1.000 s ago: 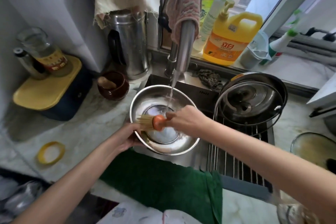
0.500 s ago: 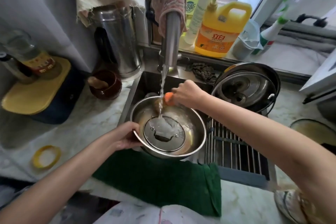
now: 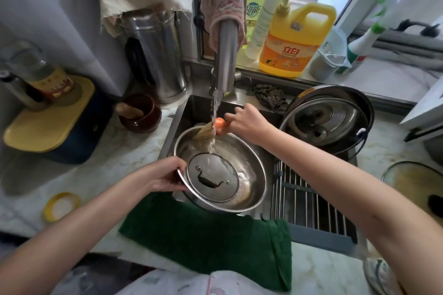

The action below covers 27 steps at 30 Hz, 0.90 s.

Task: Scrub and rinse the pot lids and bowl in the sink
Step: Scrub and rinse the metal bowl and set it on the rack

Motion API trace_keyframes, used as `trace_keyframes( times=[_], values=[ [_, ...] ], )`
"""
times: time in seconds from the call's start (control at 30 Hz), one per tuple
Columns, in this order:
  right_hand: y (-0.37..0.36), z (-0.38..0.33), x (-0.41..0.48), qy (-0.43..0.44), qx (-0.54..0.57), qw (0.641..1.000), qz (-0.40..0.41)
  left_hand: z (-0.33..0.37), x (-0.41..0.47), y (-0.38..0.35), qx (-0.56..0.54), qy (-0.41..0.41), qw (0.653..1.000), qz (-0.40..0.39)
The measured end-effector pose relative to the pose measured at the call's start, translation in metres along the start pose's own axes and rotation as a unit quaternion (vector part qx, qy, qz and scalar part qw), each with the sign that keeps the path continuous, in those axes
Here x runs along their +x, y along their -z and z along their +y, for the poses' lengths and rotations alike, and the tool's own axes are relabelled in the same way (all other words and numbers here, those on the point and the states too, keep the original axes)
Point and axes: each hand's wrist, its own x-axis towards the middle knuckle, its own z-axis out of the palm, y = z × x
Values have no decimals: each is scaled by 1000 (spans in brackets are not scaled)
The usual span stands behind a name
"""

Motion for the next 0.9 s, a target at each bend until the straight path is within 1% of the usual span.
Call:
trace_keyframes(
  times=[0.1,0.2,0.23,0.3,0.37,0.43,0.5,0.53,0.57,0.6,0.63,0.67,0.7,0.73,0.77,0.8,0.83,0.9],
  values=[
    [-14,-5,-11,-71,75,987,-123,8,-1,6,-16,-15,1000,10],
    [-18,-16,-20,-122,166,951,-229,16,5,8,-27,-46,997,51],
    [-17,-20,-23,-123,199,935,-265,18,7,6,-31,-53,996,65],
    [-14,-27,-27,-82,296,888,-342,21,9,1,-49,-61,993,86],
    [-8,-30,-31,-28,403,827,-391,21,13,-2,-67,-74,989,105],
    [0,-28,-34,4,502,771,-393,19,15,-4,-56,-104,986,120],
    [4,-25,-36,0,608,701,-373,17,13,-5,-41,-127,983,129],
    [6,-22,-37,-6,635,677,-373,17,11,-3,-40,-135,981,130],
    [3,-19,-37,-11,636,673,-378,16,9,-2,-41,-142,980,131],
    [3,-16,-38,-16,613,688,-389,17,6,0,-42,-147,979,132],
    [0,-14,-38,-29,573,718,-394,16,4,3,-40,-153,979,130],
    [0,-13,-39,-58,526,756,-384,15,2,5,-34,-160,978,126],
    [-2,-13,-39,-115,482,796,-348,14,1,6,-26,-165,978,121],
    [-2,-13,-39,-185,444,825,-298,13,0,6,-18,-169,979,115],
    [-2,-15,-39,-246,414,842,-242,13,1,6,-16,-171,979,108],
    [-1,-18,-38,-277,387,859,-189,12,2,6,-18,-170,980,101],
    [-1,-20,-36,-287,364,875,-143,11,3,6,-19,-168,981,91],
    [-3,-27,-32,-273,336,900,-51,9,4,4,-21,-162,984,71]
  ],
)
